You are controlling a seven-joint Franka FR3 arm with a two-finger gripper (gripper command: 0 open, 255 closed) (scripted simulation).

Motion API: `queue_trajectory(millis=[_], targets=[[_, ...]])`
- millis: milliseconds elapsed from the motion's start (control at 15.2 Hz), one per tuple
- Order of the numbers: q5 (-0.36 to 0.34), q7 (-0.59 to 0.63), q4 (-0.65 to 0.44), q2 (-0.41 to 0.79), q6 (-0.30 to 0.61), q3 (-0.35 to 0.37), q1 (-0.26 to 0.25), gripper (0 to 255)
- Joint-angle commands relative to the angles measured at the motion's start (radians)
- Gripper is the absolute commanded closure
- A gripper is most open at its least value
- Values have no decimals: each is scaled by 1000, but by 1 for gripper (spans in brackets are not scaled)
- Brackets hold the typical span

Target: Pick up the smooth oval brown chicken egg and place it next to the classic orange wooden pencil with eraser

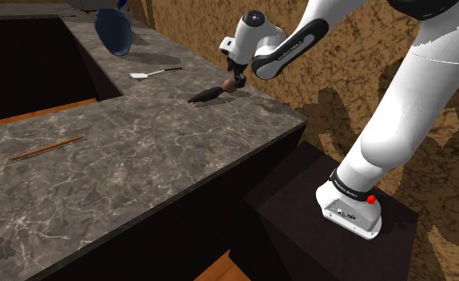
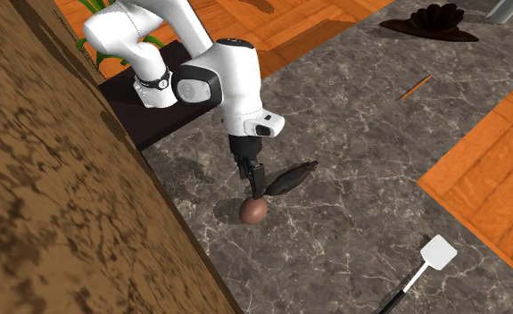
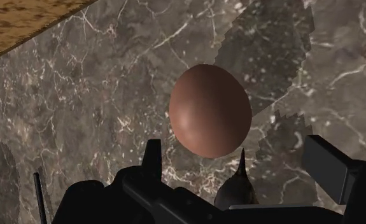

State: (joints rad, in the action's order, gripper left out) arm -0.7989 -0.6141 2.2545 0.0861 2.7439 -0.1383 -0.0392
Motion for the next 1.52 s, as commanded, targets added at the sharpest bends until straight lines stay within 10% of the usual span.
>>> queue_trajectory(millis=[0,990,1056,1452], targets=[[-76,16,-35,62,38,-6,-5,0],[-122,58,-100,175,96,-32,3,0],[-122,58,-100,175,96,-32,3,255],[-121,57,-99,174,96,-32,3,255]])
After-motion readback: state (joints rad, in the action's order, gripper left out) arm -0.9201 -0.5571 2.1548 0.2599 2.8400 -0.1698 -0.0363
